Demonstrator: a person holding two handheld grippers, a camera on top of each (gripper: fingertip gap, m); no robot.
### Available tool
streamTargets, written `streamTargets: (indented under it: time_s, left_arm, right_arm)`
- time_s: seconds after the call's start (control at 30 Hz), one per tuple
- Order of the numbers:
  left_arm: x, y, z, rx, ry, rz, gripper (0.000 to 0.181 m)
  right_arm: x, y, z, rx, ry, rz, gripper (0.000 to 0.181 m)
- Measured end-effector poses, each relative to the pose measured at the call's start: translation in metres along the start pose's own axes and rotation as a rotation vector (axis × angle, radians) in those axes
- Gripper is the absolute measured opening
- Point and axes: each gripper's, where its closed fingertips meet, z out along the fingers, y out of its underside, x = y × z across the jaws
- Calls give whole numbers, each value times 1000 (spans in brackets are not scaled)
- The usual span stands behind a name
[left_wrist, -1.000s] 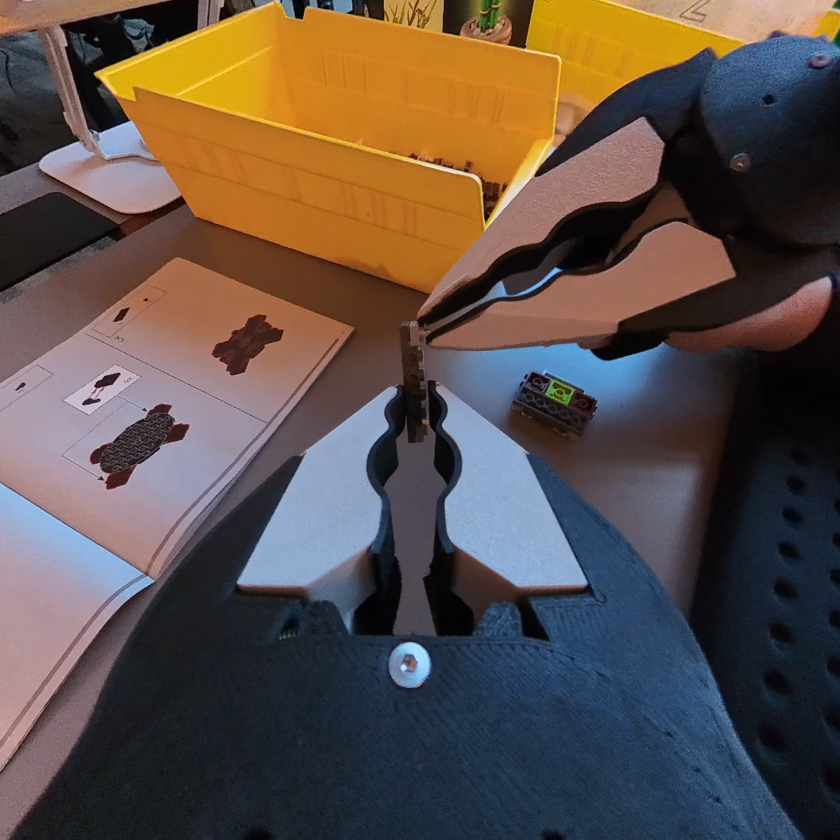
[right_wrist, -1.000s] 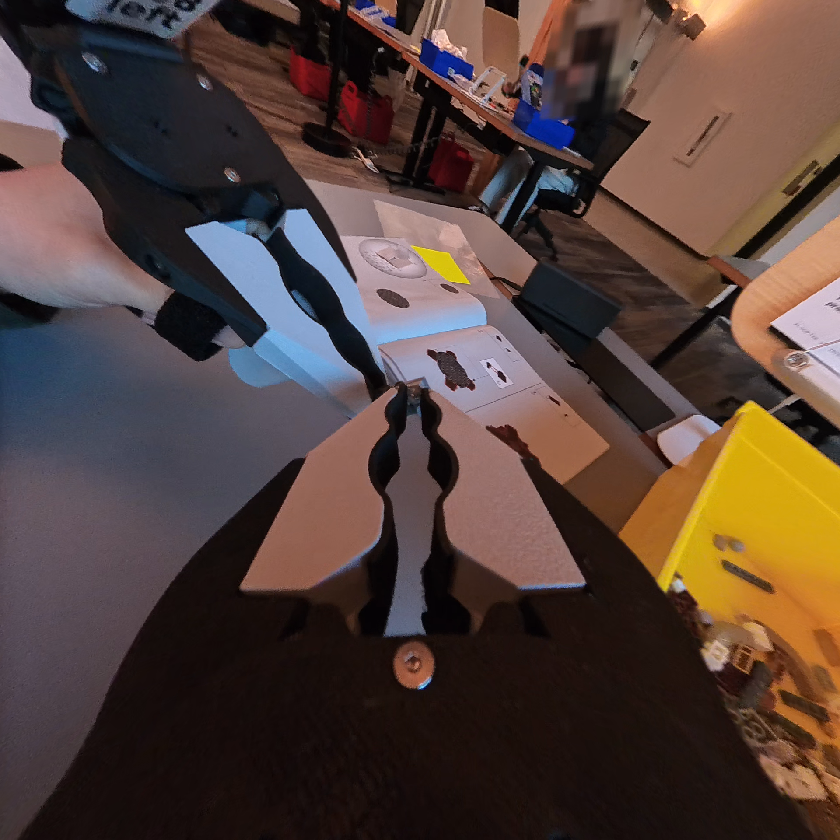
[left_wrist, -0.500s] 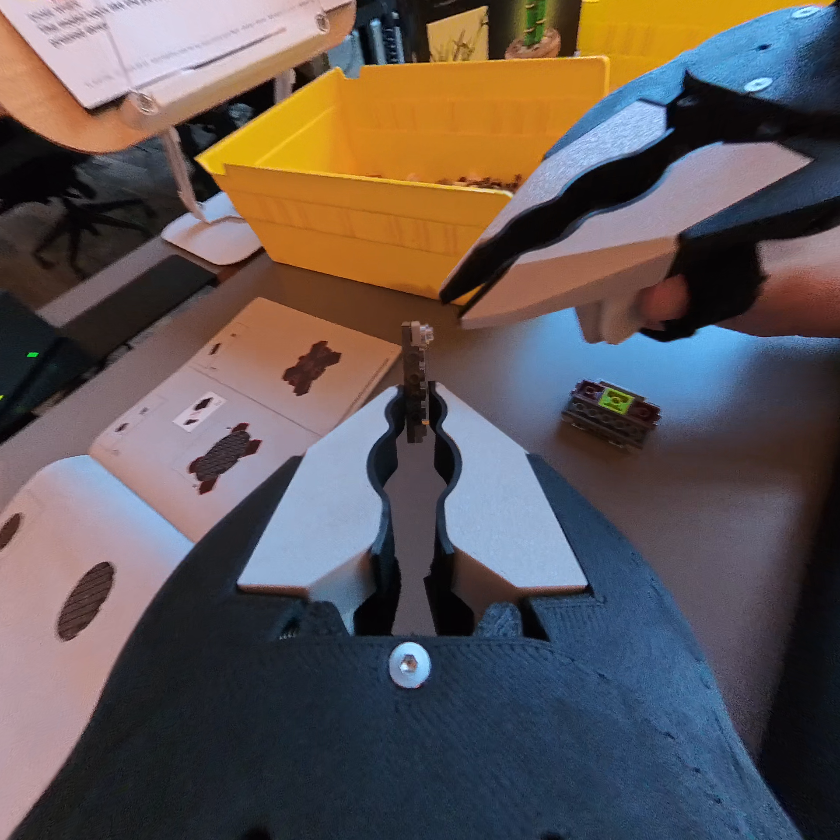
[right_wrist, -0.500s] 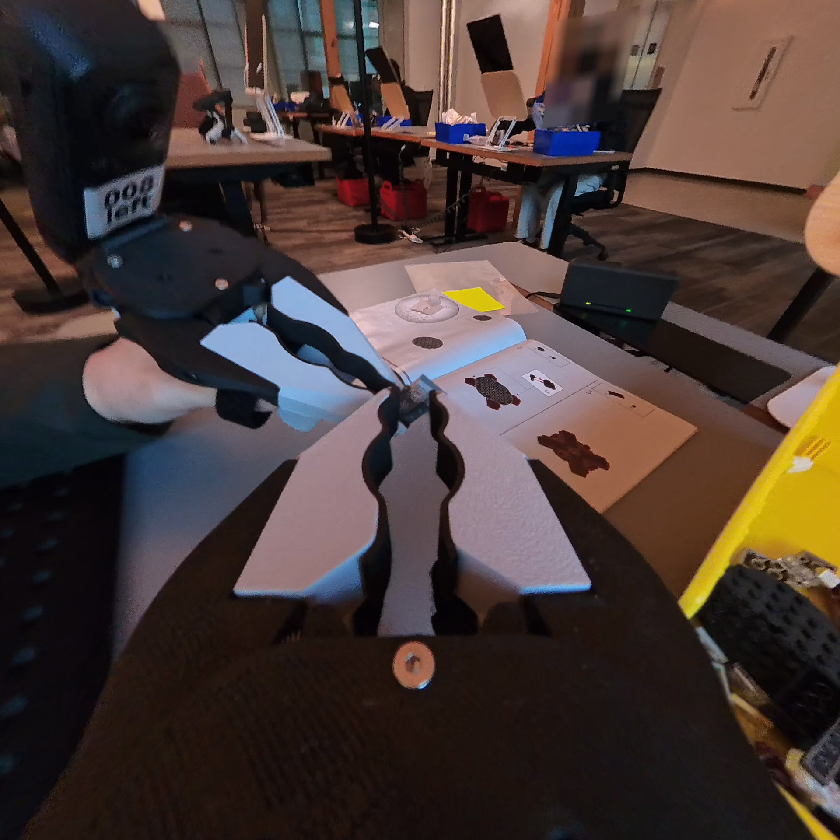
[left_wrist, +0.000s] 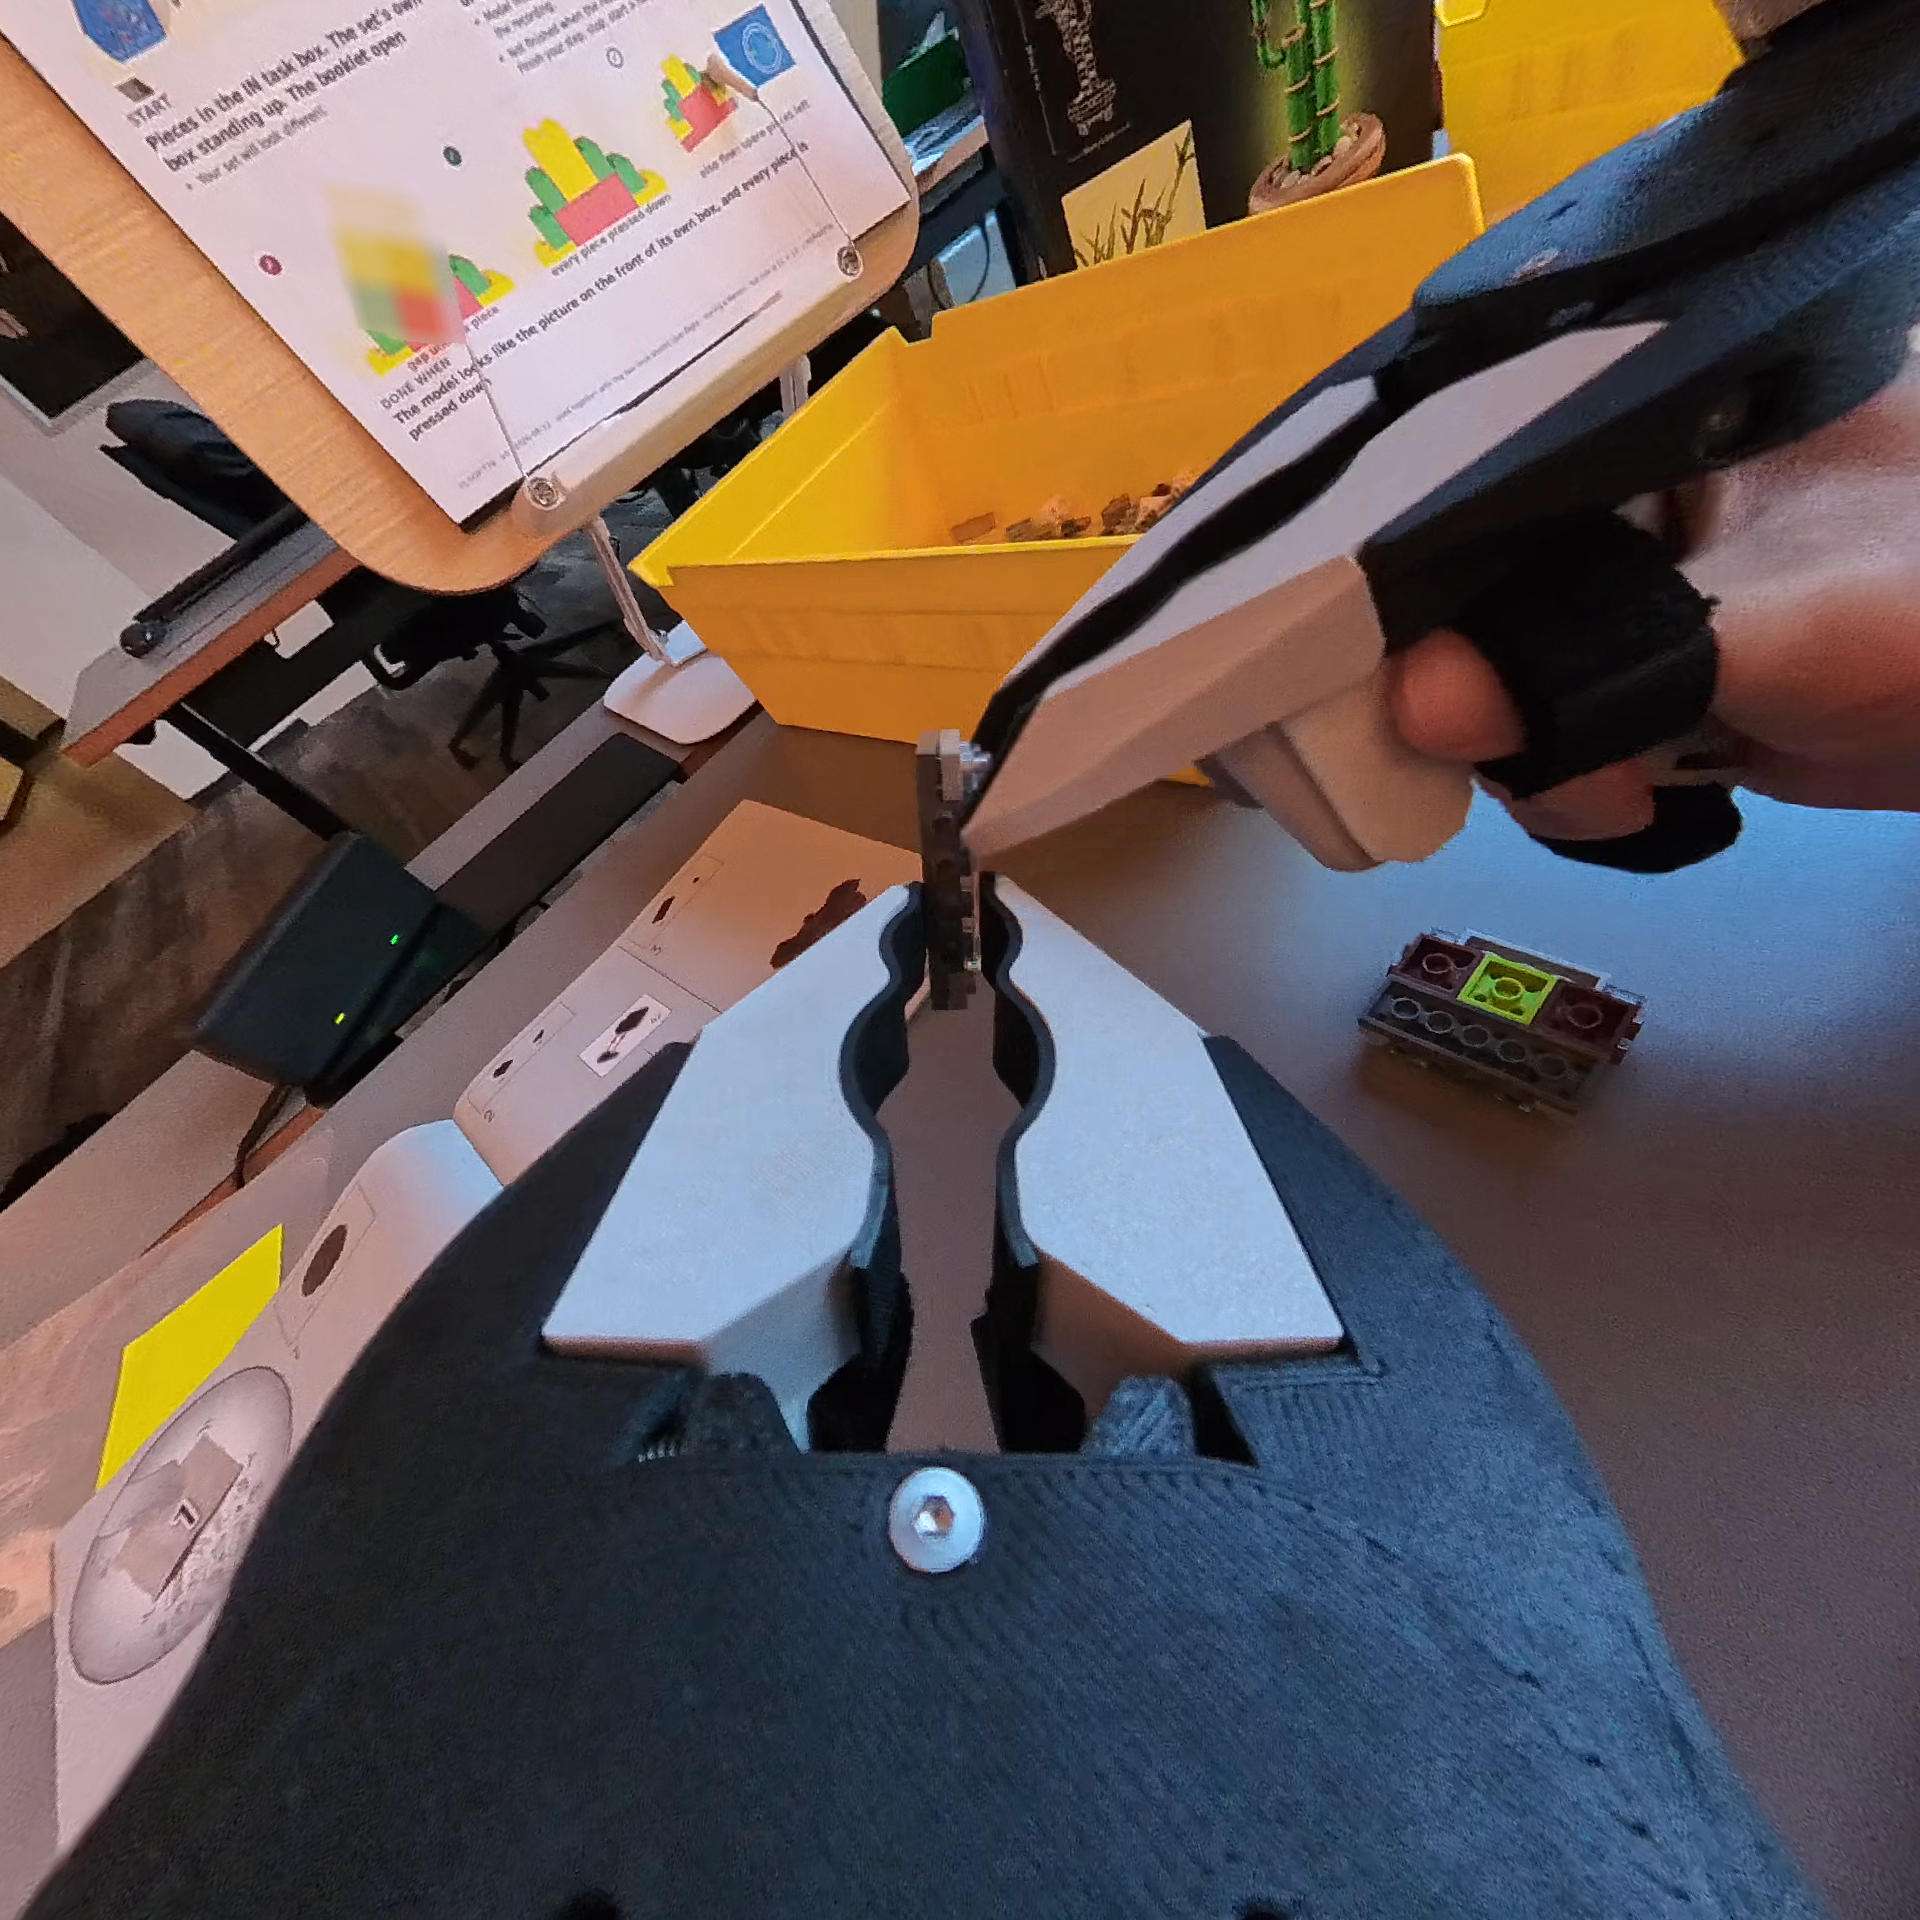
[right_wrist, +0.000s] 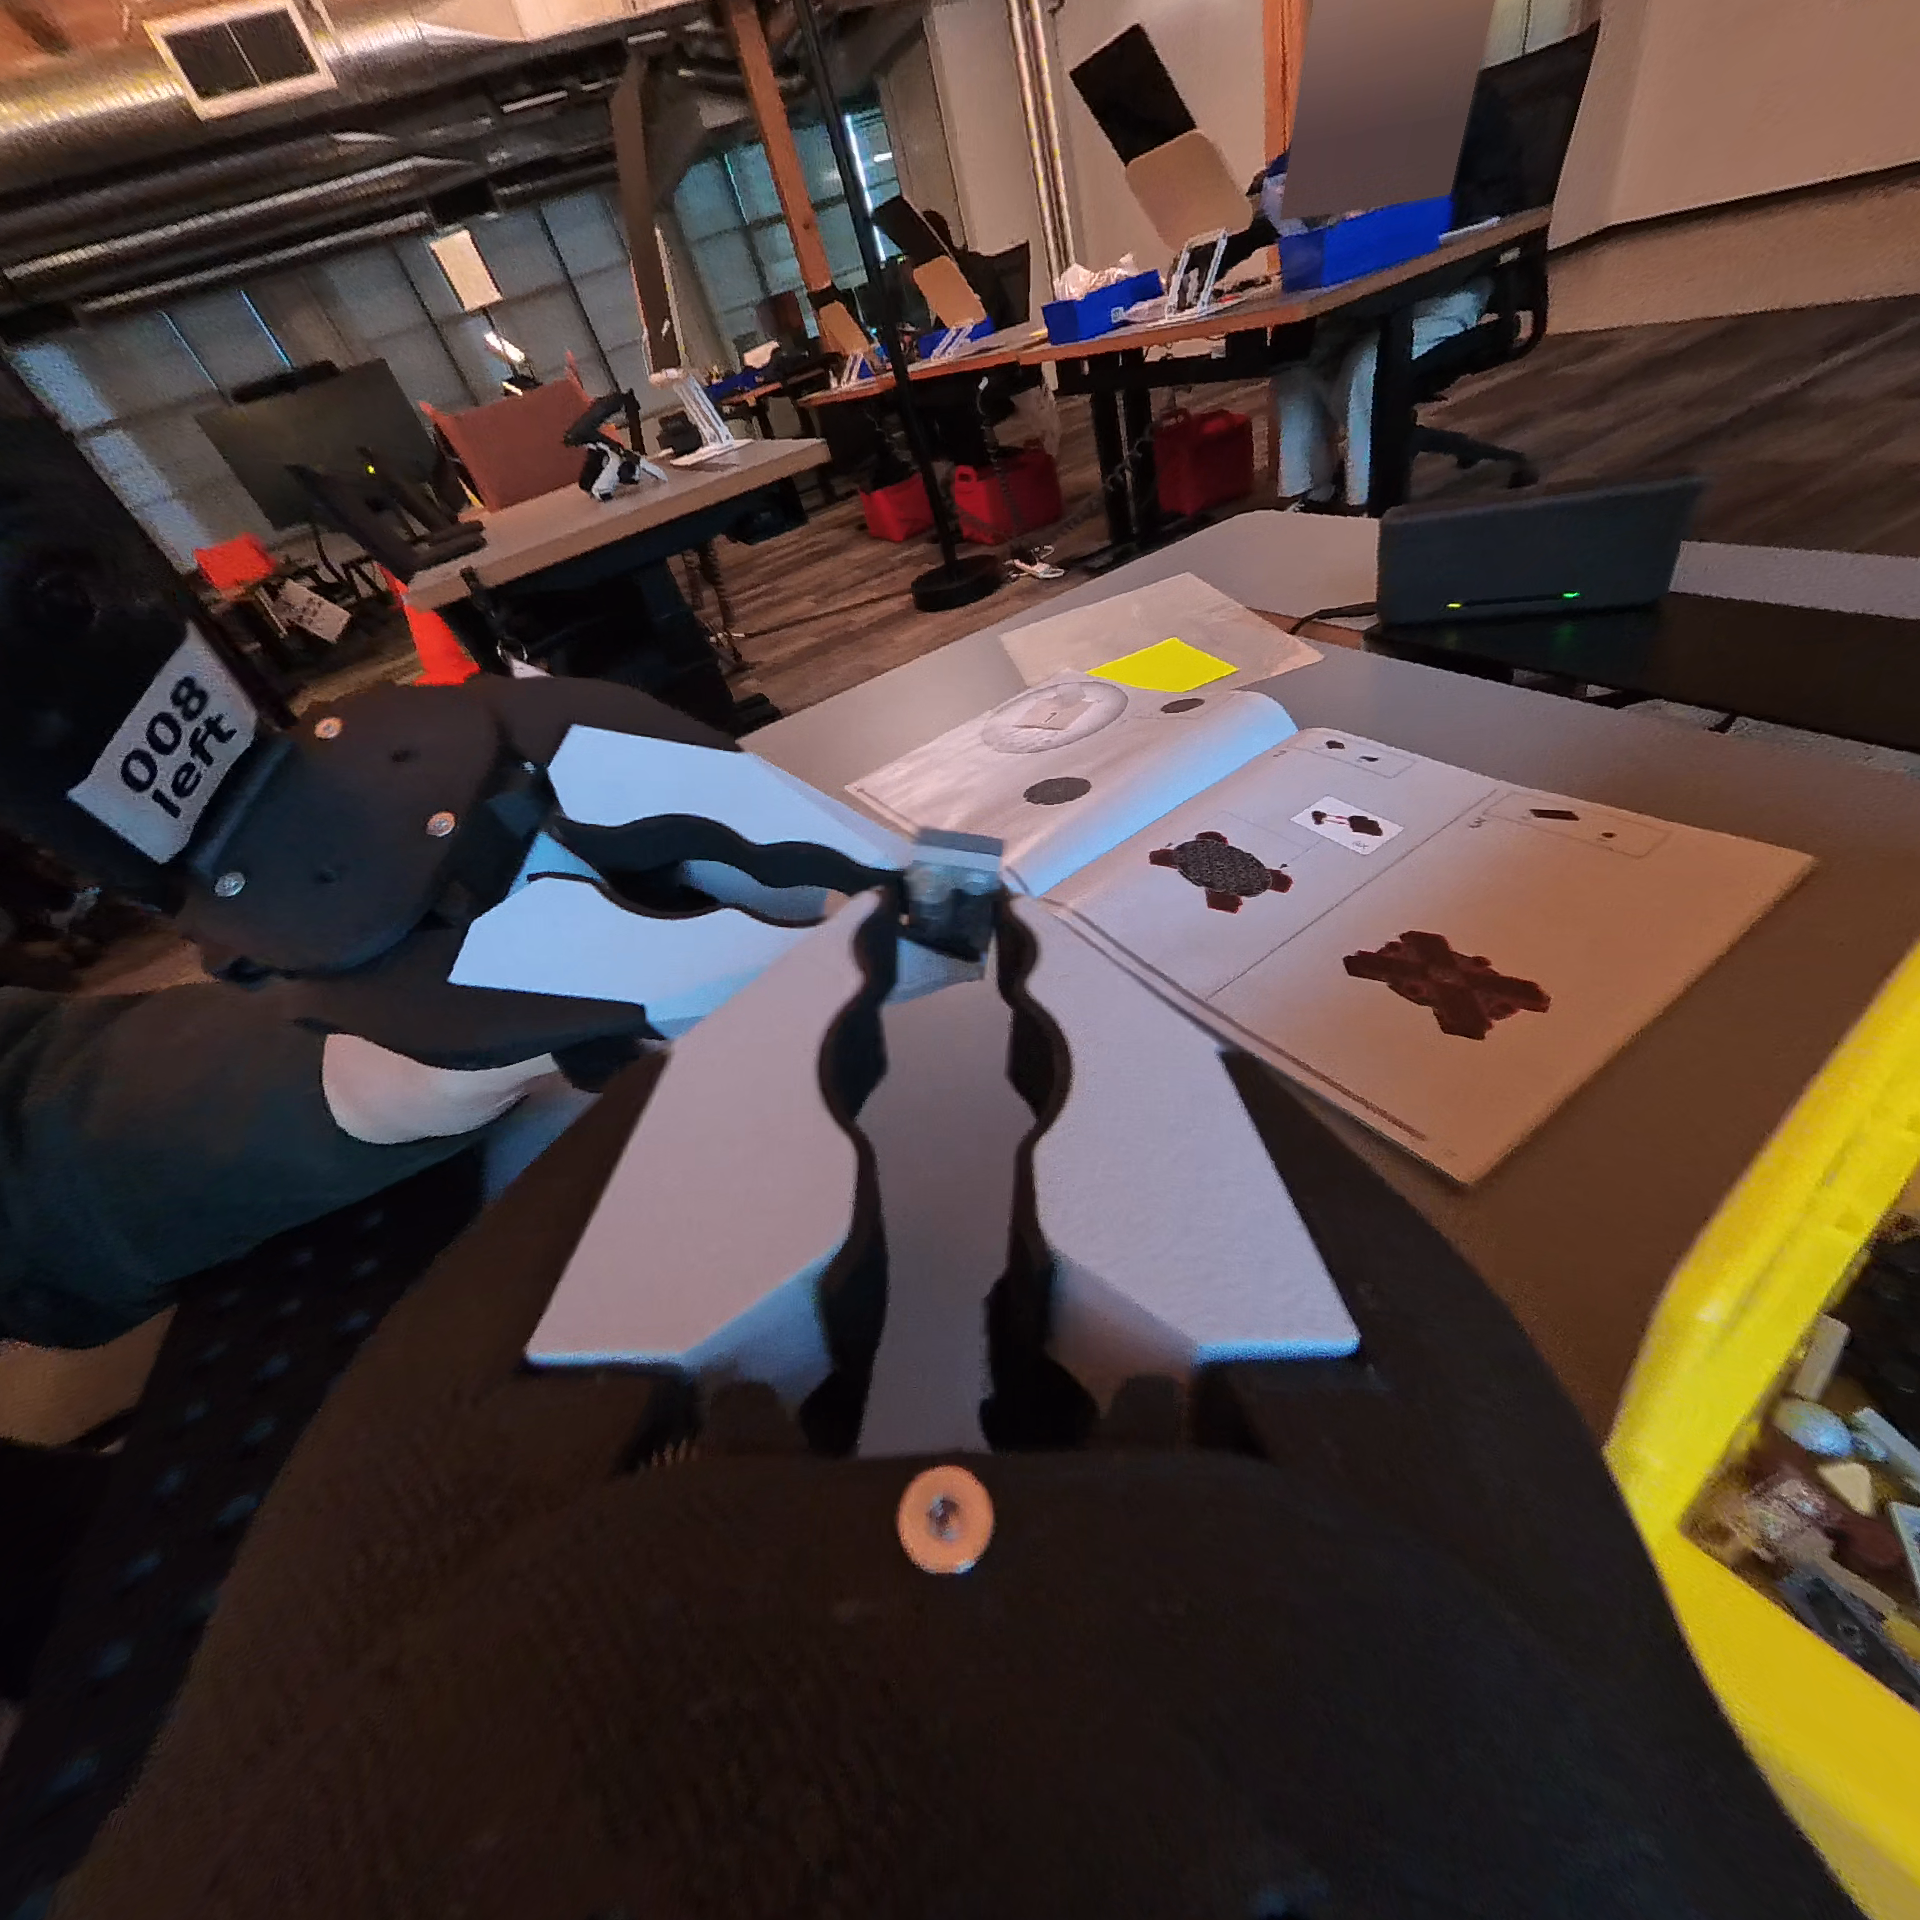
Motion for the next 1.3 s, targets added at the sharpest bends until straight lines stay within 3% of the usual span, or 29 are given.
streamTargets:
  time_s: [0.2, 0.27, 0.33, 0.37, 0.53, 0.6, 0.73, 0.93, 1.1, 1.3]
  left_arm:
    - [6, -5, -1, 29, 44, 0, 9]
    - [13, -7, -2, 57, 115, -57, 25]
    - [15, -6, -1, 69, 180, -154, 59]
    - [18, -3, -2, 67, 238, -206, 65]
    - [40, -12, -23, 188, 645, -461, 51]
    - [40, -16, -28, 214, 723, -537, 44]
    - [42, -8, -28, 197, 751, -500, 18]
    - [46, -3, -29, 182, 781, -483, 18]
    - [36, 12, -17, 125, 662, -411, 18]
    - [37, 17, -14, 96, 638, -377, 18]
  right_arm:
    - [0, -1, -7, 7, -125, 129, 13]
    - [0, -2, -10, 6, -160, 153, 12]
    - [-4, -5, -14, 12, -221, 178, 12]
    - [-7, -8, -16, 19, -259, 197, 12]
    - [-17, 1, -19, -54, -339, 181, 12]
    - [-23, 8, -17, -90, -367, 146, 12]
    - [-35, 16, -17, -136, -421, 102, 12]
    - [-35, 20, -18, -144, -422, 74, 12]
    - [-23, 12, -20, -92, -344, 4, 13]
    - [-20, 23, -14, -132, -303, -48, 13]
